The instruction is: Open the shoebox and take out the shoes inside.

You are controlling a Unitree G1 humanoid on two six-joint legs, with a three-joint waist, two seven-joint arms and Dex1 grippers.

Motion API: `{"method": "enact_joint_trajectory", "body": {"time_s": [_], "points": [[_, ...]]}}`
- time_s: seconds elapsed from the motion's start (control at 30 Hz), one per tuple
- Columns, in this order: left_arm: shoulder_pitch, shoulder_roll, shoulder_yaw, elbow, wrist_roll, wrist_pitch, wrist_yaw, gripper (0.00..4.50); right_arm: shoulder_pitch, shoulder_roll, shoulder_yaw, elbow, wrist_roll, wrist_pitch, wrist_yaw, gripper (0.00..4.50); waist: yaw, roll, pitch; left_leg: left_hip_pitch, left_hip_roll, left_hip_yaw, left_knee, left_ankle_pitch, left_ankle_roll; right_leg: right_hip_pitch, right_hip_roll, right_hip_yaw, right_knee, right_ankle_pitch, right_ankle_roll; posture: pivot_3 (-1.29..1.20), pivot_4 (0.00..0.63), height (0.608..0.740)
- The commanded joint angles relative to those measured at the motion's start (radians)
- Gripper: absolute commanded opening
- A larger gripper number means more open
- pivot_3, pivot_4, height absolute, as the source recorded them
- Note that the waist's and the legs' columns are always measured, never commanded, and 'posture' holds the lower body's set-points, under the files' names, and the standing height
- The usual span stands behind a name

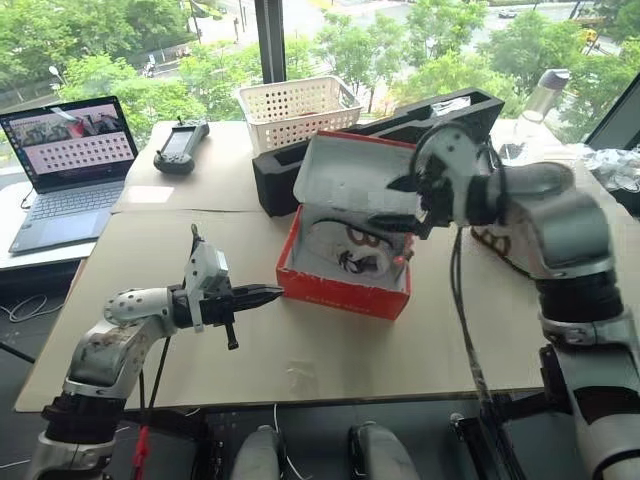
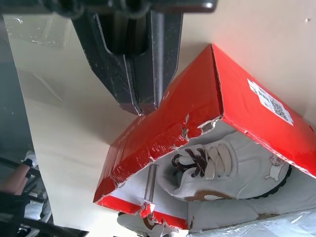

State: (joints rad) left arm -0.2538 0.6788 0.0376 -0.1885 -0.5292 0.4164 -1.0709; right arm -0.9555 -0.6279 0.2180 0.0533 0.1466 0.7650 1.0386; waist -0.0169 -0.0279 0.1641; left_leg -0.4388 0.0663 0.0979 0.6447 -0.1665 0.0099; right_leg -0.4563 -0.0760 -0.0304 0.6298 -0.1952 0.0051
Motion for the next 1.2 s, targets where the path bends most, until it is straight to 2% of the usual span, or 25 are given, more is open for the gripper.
{"method": "enact_joint_trajectory", "body": {"time_s": [0.03, 0.4, 0.9, 1.03, 1.2], "points": [[0.012, 0.010, 0.029, -0.046, -0.006, -0.018, 0.006, 0.00, -0.027, -0.009, 0.093, 0.143, -0.118, -0.165, -0.017, 4.44, 0.003, 0.000, 0.000, 0.000, 0.000, 0.000, 0.000, 0.000, 0.000, 0.000, 0.000, 0.000, 0.000, 0.000, 0.000, 0.00, 0.150, 0.733], [0.047, 0.014, 0.049, -0.081, -0.013, -0.008, 0.027, 0.00, -0.035, 0.039, 0.146, 0.375, -0.215, -0.341, -0.024, 4.44, 0.000, 0.000, 0.000, -0.002, 0.000, 0.000, 0.000, 0.000, 0.000, -0.001, 0.001, -0.001, 0.000, 0.003, 0.004, 0.00, 0.150, 0.733], [0.047, 0.016, 0.047, -0.082, -0.011, -0.009, 0.040, 0.00, 0.061, 0.101, 0.135, 0.309, -0.226, -0.270, -0.016, 4.44, 0.000, 0.000, -0.001, -0.001, 0.001, -0.001, 0.000, 0.000, 0.000, 0.000, 0.001, -0.002, 0.001, 0.003, 0.004, 0.00, 0.150, 0.733], [0.043, 0.016, 0.045, -0.078, -0.010, -0.009, 0.039, 0.00, 0.073, 0.101, 0.134, 0.290, -0.229, -0.259, -0.015, 3.44, -0.001, 0.000, -0.001, -0.001, 0.001, -0.001, 0.000, 0.000, 0.000, 0.000, 0.001, -0.002, 0.001, 0.003, 0.004, 0.00, 0.150, 0.733], [0.040, 0.018, 0.044, -0.074, -0.008, -0.010, 0.036, 0.00, 0.083, 0.108, 0.136, 0.272, -0.234, -0.248, -0.015, 1.79, -0.001, -0.001, -0.001, 0.000, 0.001, -0.001, 0.001, 0.000, 0.000, 0.001, 0.001, -0.002, 0.002, 0.003, 0.004, 0.00, 0.150, 0.733]]}}
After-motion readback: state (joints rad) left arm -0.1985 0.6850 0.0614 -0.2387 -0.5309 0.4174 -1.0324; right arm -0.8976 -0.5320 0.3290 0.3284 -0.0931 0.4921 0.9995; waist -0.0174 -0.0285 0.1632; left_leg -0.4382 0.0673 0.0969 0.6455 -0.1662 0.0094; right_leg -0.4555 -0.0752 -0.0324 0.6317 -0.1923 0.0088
